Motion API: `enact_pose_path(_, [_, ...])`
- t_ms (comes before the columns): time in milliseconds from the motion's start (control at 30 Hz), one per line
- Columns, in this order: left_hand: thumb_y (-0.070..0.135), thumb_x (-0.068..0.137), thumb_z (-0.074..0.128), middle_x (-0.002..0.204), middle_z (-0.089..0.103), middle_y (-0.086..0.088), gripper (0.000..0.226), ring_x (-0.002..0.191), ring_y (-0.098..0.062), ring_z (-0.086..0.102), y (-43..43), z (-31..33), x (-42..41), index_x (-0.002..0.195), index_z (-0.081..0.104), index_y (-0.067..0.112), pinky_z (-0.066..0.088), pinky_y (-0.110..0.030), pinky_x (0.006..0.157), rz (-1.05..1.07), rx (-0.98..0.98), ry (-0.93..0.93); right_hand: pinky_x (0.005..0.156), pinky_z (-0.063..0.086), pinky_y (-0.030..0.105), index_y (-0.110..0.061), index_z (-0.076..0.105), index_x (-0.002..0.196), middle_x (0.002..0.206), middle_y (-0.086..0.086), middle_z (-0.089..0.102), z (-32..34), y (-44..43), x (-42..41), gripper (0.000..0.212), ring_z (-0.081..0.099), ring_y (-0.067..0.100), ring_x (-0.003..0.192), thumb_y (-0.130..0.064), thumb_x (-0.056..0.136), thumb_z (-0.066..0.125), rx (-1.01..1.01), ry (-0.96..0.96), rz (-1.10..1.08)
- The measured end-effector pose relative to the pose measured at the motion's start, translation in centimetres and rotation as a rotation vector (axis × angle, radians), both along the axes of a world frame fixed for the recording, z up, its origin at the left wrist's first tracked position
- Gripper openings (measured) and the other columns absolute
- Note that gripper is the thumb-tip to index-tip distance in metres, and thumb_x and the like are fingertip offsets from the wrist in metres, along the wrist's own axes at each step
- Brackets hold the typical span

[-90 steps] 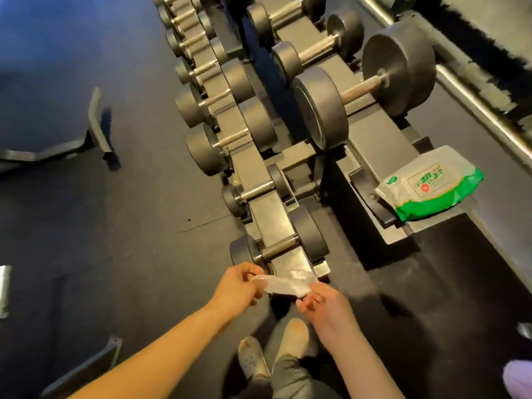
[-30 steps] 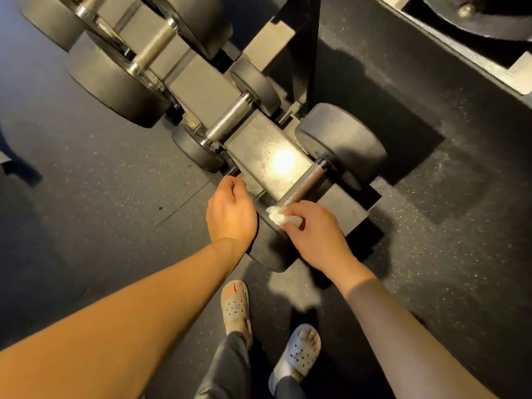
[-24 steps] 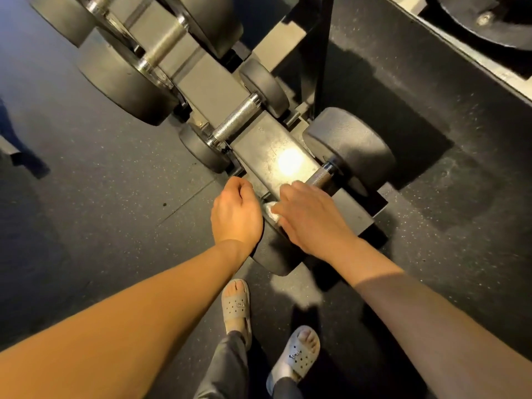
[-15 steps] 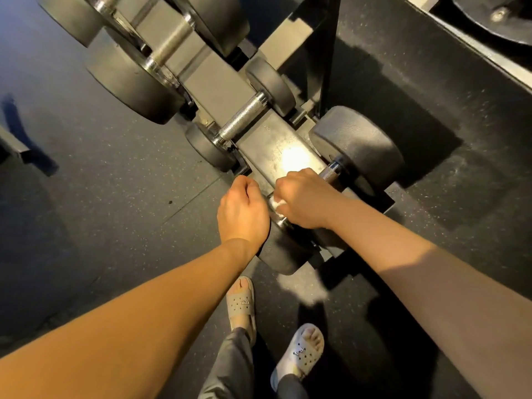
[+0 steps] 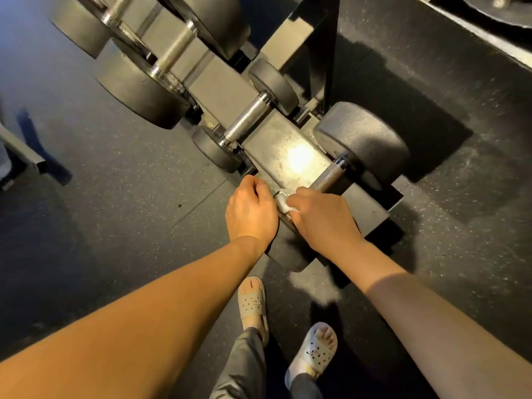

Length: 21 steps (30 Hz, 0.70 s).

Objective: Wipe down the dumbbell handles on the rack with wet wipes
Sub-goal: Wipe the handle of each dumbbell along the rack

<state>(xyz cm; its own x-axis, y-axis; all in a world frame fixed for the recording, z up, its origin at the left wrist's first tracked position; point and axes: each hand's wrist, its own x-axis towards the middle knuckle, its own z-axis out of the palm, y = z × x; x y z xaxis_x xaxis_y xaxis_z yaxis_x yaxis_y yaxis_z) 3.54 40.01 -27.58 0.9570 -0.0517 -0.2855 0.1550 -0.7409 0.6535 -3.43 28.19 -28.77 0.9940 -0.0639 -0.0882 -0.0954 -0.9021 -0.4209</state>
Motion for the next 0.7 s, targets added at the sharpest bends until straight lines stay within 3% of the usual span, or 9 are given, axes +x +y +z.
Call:
enact_pose_path(67, [0.027, 0.104, 0.04, 0.073, 0.054, 0.003, 0.027, 0.073, -0.022, 0.051, 0.0, 0.0, 0.0, 0.08, 0.051, 0.022, 0.036, -0.038, 0.066, -0.005, 0.005, 0.002, 0.061, 0.034, 0.029, -0.015, 0.065, 0.092, 0.086, -0.006, 0.058, -0.5, -0.1, -2.0, 0.009, 0.057, 0.015, 0.074, -0.019, 0.099, 0.061, 0.256, 0.053, -0.172])
enact_pose_path(167, [0.028, 0.104, 0.04, 0.072, 0.054, 0.004, 0.027, 0.071, -0.02, 0.05, -0.1, 0.0, 0.0, 0.078, 0.05, 0.025, 0.034, -0.037, 0.066, -0.009, 0.016, 0.006, 0.065, 0.039, 0.014, -0.017, 0.07, 0.098, 0.088, -0.008, 0.064, -1.1, 0.6, -4.0, 0.009, 0.056, 0.002, 0.08, -0.022, 0.099, 0.063, 0.637, 0.128, -0.46])
enact_pose_path(233, [0.028, 0.104, 0.04, 0.074, 0.056, 0.002, 0.026, 0.073, -0.022, 0.053, -0.1, 0.0, 0.0, 0.081, 0.052, 0.024, 0.04, -0.04, 0.067, -0.015, 0.021, 0.004, 0.056, 0.035, 0.006, -0.012, 0.067, 0.08, 0.07, -0.012, 0.061, -1.2, 1.3, -3.8, 0.018, 0.051, -0.004, 0.065, -0.018, 0.097, 0.065, 0.917, 0.166, -0.655])
enact_pose_path(300, [0.029, 0.104, 0.04, 0.076, 0.058, 0.001, 0.026, 0.075, -0.024, 0.056, 0.0, -0.1, 0.1, 0.083, 0.053, 0.023, 0.045, -0.043, 0.07, -0.024, 0.021, -0.005, 0.046, 0.032, 0.008, -0.013, 0.057, 0.064, 0.05, -0.017, 0.048, -1.6, 1.4, -3.0, 0.034, 0.043, -0.002, 0.05, -0.017, 0.097, 0.065, 1.073, 0.191, -0.803])
enact_pose_path(433, [0.026, 0.104, 0.041, 0.073, 0.055, 0.002, 0.028, 0.069, -0.019, 0.051, 0.0, -0.1, 0.1, 0.078, 0.05, 0.023, 0.039, -0.039, 0.067, -0.035, 0.023, -0.016, 0.06, 0.038, 0.023, 0.001, 0.069, 0.075, 0.067, 0.002, 0.055, -2.4, 1.0, -2.3, 0.021, 0.048, 0.014, 0.069, -0.015, 0.088, 0.072, 1.248, 0.226, -0.921])
enact_pose_path(533, [0.026, 0.104, 0.041, 0.073, 0.055, 0.002, 0.028, 0.07, -0.02, 0.05, 0.0, -0.1, 0.1, 0.079, 0.05, 0.021, 0.037, -0.038, 0.067, -0.035, 0.026, -0.011, 0.075, 0.043, 0.03, -0.007, 0.072, 0.084, 0.084, 0.005, 0.068, -3.0, 1.0, -2.7, 0.014, 0.058, 0.019, 0.082, -0.017, 0.078, 0.079, 1.289, 0.21, -0.93])
enact_pose_path(600, [0.028, 0.104, 0.04, 0.074, 0.055, 0.003, 0.027, 0.073, -0.023, 0.051, -0.1, -0.1, 0.1, 0.078, 0.049, 0.024, 0.039, -0.039, 0.068, -0.034, 0.026, -0.007, 0.082, 0.051, 0.032, -0.019, 0.07, 0.098, 0.1, 0.002, 0.073, -3.4, 1.2, -3.0, 0.028, 0.066, 0.017, 0.095, -0.021, 0.073, 0.083, 1.233, 0.179, -0.927])
enact_pose_path(667, [0.027, 0.104, 0.04, 0.073, 0.054, 0.003, 0.029, 0.073, -0.023, 0.051, -0.1, -0.1, 0.1, 0.076, 0.047, 0.026, 0.04, -0.039, 0.068, -0.037, 0.033, -0.011, 0.089, 0.057, 0.041, -0.02, 0.07, 0.108, 0.104, 0.001, 0.075, -3.4, 1.3, -3.1, 0.037, 0.07, 0.021, 0.101, -0.028, 0.074, 0.082, 1.175, 0.189, -0.884])
enact_pose_path(700, [0.027, 0.104, 0.041, 0.073, 0.054, 0.003, 0.029, 0.071, -0.021, 0.05, -0.1, -0.1, 0.1, 0.076, 0.047, 0.026, 0.039, -0.039, 0.068, -0.04, 0.036, -0.013, 0.09, 0.057, 0.045, -0.016, 0.072, 0.107, 0.101, 0.004, 0.076, -3.3, 1.4, -3.1, 0.029, 0.07, 0.024, 0.1, -0.025, 0.08, 0.08, 1.141, 0.2, -0.854])
